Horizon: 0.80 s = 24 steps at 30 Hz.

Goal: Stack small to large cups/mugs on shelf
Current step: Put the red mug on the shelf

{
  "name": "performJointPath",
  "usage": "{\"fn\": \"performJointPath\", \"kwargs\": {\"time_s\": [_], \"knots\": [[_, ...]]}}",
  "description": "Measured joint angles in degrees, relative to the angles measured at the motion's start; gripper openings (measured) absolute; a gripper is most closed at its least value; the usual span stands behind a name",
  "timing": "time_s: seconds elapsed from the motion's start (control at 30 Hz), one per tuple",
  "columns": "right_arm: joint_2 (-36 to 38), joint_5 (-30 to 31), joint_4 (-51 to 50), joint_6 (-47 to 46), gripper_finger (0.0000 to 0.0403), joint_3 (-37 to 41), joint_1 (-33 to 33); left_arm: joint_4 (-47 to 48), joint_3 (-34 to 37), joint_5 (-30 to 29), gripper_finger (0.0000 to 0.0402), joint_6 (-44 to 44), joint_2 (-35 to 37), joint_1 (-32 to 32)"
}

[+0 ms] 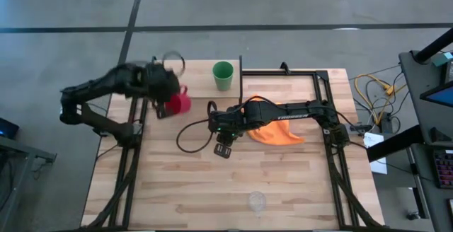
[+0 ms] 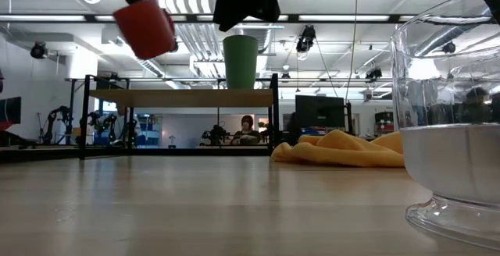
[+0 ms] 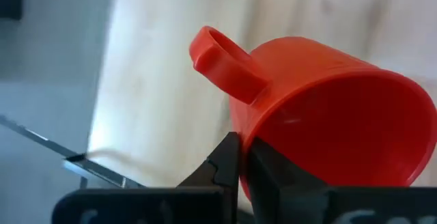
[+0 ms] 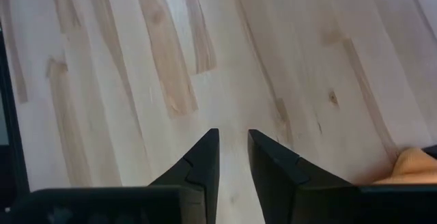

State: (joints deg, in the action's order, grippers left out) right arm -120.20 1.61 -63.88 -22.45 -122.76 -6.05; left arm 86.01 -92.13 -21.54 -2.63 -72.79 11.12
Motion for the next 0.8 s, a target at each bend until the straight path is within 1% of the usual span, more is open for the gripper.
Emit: {"fn": "performJointPath", "kwargs": {"time_s": [0.1,0.2,0.27,0.37,0.43,0.53,0.7,0.8], "knots": [[0.0,0.09,0.25,-0.01,0.0073,-0.13,0.09,-5.08,-1.24,2.5,0.0,-1.05,-0.04,7.37],[0.02,0.5,0.32,-0.01,0.0073,-0.23,0.1,-11.13,-1.21,7.95,0.0,-0.78,-0.02,13.95],[0.02,1.2,0.32,-0.02,0.0073,-0.37,0.07,-13.86,-1.03,10.54,0.0,-1.04,-0.19,17.26],[0.02,1.47,0.35,-0.03,0.0073,-0.44,0.08,-15.6,-1.25,12.45,0.0,-2.88,-1.39,20.55],[0.02,1.49,0.33,-0.01,0.0073,-0.44,0.12,-15.12,-1.27,14.82,0.0,-6.04,-2.74,22.1],[0.02,1.49,0.33,0.01,0.0073,-0.44,0.21,-14.56,-1.25,16.88,0.0,-9.28,-5.38,22.58],[0.02,1.49,0.28,-0.09,0.0073,-0.44,0.36,-14.44,-1.9,16.97,0.0,-10.42,-10.83,22.66],[0.02,1.49,0.28,-0.4,0.0073,-0.44,0.38,-13.28,-3.28,14.68,0.0,-12.65,-13.41,22.83]]}}
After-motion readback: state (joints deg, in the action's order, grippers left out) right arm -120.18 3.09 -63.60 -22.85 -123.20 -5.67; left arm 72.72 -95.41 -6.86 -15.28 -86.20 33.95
